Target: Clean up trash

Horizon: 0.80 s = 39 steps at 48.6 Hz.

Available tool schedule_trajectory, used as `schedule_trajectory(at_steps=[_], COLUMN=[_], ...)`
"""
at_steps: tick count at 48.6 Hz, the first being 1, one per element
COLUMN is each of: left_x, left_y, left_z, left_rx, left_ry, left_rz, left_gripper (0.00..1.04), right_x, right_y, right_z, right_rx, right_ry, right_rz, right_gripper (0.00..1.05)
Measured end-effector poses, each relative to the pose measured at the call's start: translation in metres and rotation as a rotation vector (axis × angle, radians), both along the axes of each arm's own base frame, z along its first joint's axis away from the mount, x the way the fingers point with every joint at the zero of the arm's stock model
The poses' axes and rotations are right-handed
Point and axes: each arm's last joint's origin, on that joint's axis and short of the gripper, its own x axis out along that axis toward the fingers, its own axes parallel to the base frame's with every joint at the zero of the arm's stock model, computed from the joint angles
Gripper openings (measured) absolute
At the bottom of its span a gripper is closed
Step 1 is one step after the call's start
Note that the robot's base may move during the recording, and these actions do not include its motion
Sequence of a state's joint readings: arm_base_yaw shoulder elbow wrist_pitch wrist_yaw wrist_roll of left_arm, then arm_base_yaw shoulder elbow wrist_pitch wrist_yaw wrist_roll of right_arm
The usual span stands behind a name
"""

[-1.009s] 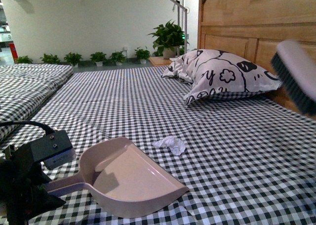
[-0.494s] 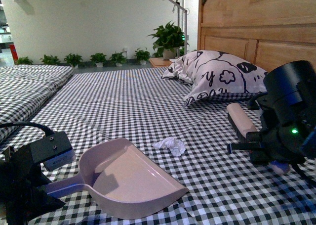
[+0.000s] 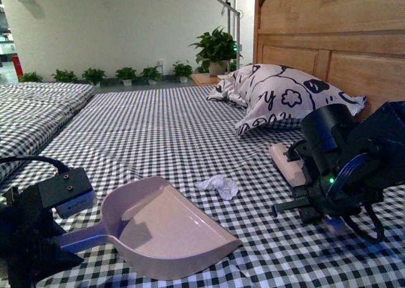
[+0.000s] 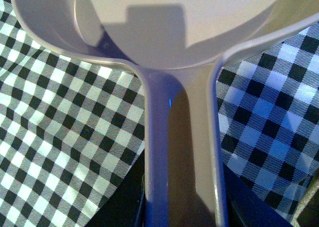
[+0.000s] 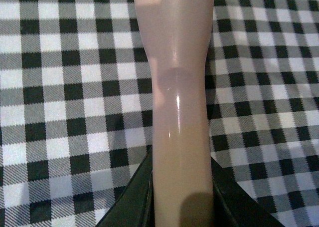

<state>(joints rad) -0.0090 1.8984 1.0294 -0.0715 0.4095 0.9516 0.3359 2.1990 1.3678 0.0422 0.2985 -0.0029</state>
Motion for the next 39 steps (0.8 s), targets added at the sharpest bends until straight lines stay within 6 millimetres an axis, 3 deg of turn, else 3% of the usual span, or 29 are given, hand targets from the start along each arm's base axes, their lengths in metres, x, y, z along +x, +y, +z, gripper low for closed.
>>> schedule_trajectory(at_steps=[7,14,20,27,33,39], left_x=[0.000,0.000,0.000,0.000,0.000,0.000], left_y=[0.000,0.000,0.000,0.000,0.000,0.000], left_z=[0.000,0.000,0.000,0.000,0.000,0.000], left_rx=[0.000,0.000,0.000,0.000,0.000,0.000], left_ry=[0.000,0.000,0.000,0.000,0.000,0.000], left_rz=[0.000,0.001,0.000,0.000,0.000,0.000], left_gripper=[0.25,0.25,0.25,0.25,0.25,0.25], right_x=[-0.003,-0.020,-0.046,-0.074,-0.083,-0.077], right_y=[0.003,0.003,0.002,-0.007,-0.023,-0.047], right_z=[-0.005,-0.006,0.017,0.060,0.094,0.118], right_rx=[0.001,0.039,0.148,0.254,0.308,0.292], right_ry=[0.031,0.141,0.204,0.198,0.125,0.035], right_rz=[0.040,0.218,0.486,0.741,0.829,0.775], right_gripper=[0.20,0.20,0.20,0.20,0.20,0.20])
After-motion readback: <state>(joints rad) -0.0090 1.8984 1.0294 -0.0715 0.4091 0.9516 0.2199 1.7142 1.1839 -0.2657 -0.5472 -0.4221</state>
